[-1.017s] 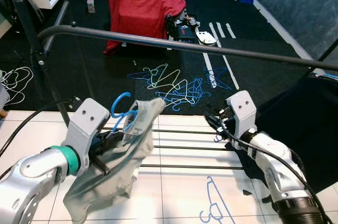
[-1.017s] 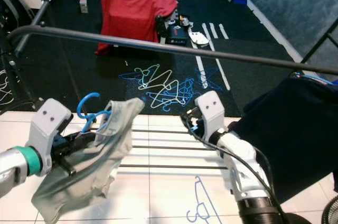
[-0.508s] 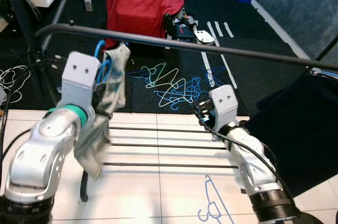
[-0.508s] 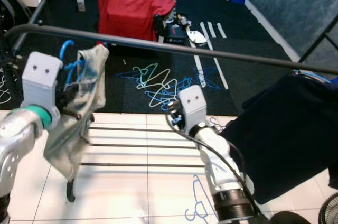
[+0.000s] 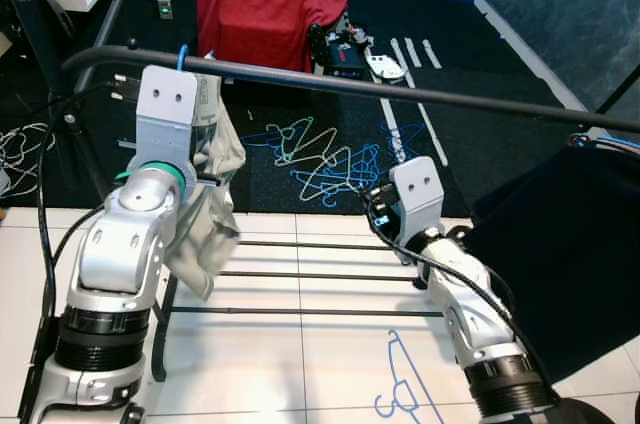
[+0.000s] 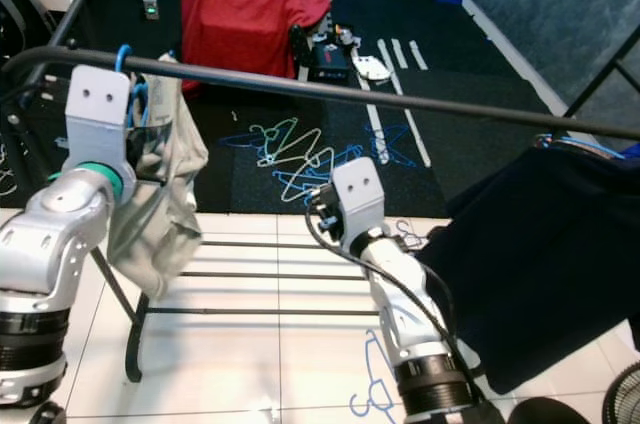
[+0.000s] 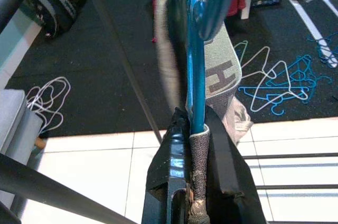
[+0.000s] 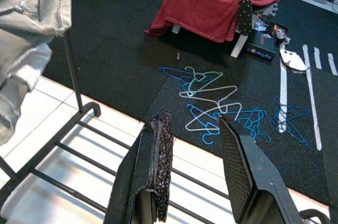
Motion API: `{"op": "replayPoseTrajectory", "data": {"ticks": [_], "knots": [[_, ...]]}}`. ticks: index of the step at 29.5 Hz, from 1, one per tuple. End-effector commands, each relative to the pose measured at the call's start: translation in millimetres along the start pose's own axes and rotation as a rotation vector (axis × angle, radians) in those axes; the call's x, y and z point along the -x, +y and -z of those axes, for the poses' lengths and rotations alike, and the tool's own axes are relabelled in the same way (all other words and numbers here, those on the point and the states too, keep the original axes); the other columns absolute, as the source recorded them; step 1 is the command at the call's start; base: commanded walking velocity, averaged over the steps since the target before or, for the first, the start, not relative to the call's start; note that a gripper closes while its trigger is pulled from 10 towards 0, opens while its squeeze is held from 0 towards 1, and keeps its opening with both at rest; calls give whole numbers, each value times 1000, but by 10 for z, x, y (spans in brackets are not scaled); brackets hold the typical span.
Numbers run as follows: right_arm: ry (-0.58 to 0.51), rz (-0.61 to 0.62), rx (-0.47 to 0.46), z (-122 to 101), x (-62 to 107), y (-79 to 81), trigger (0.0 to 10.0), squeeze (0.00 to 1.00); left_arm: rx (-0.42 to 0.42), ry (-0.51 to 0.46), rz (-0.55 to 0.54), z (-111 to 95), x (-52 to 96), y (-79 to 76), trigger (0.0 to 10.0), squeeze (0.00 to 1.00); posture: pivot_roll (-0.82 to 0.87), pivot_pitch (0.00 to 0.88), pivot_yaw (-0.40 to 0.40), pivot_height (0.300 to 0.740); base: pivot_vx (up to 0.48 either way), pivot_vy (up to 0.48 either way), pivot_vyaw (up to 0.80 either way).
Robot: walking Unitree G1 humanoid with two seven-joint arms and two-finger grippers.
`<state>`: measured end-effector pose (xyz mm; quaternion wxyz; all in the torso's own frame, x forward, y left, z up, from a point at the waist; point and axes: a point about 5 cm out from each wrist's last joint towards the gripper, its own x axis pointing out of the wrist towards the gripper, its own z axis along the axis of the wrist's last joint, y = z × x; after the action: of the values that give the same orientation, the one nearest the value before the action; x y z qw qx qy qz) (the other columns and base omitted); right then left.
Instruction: Hang hanger
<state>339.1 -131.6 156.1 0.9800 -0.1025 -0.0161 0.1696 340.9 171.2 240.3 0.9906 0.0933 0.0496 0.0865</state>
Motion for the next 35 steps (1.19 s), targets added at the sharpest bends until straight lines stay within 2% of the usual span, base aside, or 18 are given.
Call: {"op": "replayPoseTrajectory", "data": {"ticks": [1,2,3,8,9,12,16,18,19,21,22,23,26,29,30,31,33,35], "knots": [[21,12,-4,73,20,-14,10000,0,3,10,-8,48,-12,-4,10000,0,58,56,-28,740,0,0,0],[21,12,-4,73,20,-14,10000,0,3,10,-8,48,-12,-4,10000,0,58,56,-28,740,0,0,0],[22,11,-5,78,20,-8,10000,0,0,11,-15,64,-8,7,10000,1000,60,57,-29,740,0,0,0],[19,4,-11,81,9,14,10000,0,40,-64,2,14,34,33,10000,1000,63,58,-30,740,0,0,0],[17,2,-13,82,8,20,10000,0,50,-136,5,-56,82,74,10000,0,67,59,-29,740,0,0,0],[15,0,-14,85,8,28,10000,0,53,-236,4,-146,157,136,10000,0,71,60,-29,740,0,0,0],[15,-1,-12,92,11,33,10000,0,38,-264,1,-153,211,185,10000,0,71,60,-29,740,0,0,0],[-13,-5,-28,65,27,45,10000,0,17,-293,212,-83,511,188,10000,0,71,64,-29,740,0,0,0],[-13,-5,-28,65,27,45,10000,0,17,-293,212,-83,511,188,10000,0,71,64,-29,740,0,0,0],[-59,-7,-53,7,27,68,10000,0,-46,-231,468,140,907,138,10000,0,90,69,-38,740,0,0,0],[-59,-7,-53,7,27,68,10000,0,-46,-231,468,140,907,138,10000,0,90,69,-38,740,0,0,0],[-79,0,-61,-17,22,76,10000,0,-60,-209,514,233,1009,130,10000,0,100,66,-43,740,0,0,0],[-122,10,-87,-67,6,146,10000,0,-55,-183,490,422,1091,136,10000,0,107,64,-47,740,0,0,0],[-159,35,-141,-101,16,262,10000,0,-21,-243,236,547,972,157,10000,0,120,47,-61,740,0,0,0],[-159,35,-141,-101,16,262,10000,0,-21,-243,236,547,972,157,10000,0,120,47,-61,740,0,0,0],[-161,46,-151,-97,23,275,10000,0,-12,-259,164,556,923,165,10000,0,117,42,-67,740,0,0,0],[-157,55,-164,-71,37,280,10000,0,-67,-293,63,541,862,185,10000,0,116,32,-82,740,0,0,0],[-157,56,-160,-62,43,282,10000,0,-97,-289,41,548,833,170,10000,0,116,32,-82,740,0,0,0]]}}
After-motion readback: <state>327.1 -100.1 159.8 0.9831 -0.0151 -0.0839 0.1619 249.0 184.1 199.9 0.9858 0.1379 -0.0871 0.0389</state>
